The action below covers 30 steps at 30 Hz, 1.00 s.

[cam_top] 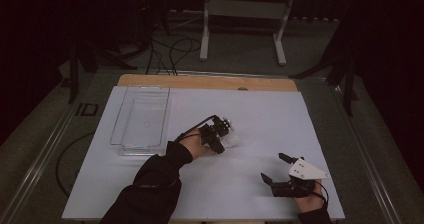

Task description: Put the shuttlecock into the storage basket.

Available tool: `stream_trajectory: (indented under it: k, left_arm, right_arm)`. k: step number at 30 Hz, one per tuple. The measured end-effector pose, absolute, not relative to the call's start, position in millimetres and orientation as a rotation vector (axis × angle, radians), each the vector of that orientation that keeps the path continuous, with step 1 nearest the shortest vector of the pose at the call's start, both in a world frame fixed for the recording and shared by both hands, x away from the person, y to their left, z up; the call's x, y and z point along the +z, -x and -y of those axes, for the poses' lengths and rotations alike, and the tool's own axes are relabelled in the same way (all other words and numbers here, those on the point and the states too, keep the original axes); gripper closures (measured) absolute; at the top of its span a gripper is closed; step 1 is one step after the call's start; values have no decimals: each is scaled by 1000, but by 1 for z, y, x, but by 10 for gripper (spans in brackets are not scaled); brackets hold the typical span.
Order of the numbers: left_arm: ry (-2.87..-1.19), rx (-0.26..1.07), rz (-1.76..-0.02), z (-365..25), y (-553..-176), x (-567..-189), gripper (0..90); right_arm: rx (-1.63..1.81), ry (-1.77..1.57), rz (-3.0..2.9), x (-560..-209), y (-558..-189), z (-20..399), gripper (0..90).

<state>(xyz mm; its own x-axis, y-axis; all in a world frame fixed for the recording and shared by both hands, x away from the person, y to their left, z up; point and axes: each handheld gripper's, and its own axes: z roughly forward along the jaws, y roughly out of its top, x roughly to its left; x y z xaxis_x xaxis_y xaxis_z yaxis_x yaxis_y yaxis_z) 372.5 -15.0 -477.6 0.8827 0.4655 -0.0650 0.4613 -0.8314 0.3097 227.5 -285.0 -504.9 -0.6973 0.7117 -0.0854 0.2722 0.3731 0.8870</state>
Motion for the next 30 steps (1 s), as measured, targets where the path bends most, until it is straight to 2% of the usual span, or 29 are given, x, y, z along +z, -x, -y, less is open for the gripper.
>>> stream_trajectory:
  k: [30]
  left_arm:
    - [-2722, 16, -630, -18, -366, -425, 667]
  right_arm:
    - [1276, -852, -2184, -506, -228, 284, 92]
